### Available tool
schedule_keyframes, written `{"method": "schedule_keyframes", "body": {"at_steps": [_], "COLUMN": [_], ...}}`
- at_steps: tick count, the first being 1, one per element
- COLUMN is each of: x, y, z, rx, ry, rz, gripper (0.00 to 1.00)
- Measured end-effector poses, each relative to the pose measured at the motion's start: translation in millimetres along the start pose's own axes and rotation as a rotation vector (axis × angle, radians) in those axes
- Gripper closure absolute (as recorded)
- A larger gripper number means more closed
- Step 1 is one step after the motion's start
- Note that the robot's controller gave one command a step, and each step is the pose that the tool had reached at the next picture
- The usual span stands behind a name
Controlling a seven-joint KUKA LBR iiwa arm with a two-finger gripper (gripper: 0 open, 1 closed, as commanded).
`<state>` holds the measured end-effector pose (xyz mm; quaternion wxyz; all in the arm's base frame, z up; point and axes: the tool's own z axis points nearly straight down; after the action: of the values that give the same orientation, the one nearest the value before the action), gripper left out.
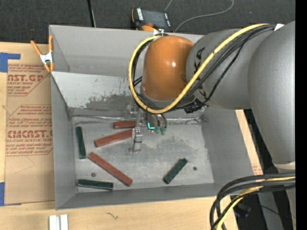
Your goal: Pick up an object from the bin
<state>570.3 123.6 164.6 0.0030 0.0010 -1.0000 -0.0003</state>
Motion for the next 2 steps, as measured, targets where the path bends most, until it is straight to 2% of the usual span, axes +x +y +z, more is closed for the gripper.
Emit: {"method": "schedule_keyframes", "body": {"at_steps": [1,2], "x": [-14.3,-17.5], "y": [1.5,1.9], "z": [98.1,90.2], "rx": [-0.001,-0.003], "ry": [-0.008,-0.016], "rz": [-0.032,-0.031], "gripper": [0.00,1.00]}}
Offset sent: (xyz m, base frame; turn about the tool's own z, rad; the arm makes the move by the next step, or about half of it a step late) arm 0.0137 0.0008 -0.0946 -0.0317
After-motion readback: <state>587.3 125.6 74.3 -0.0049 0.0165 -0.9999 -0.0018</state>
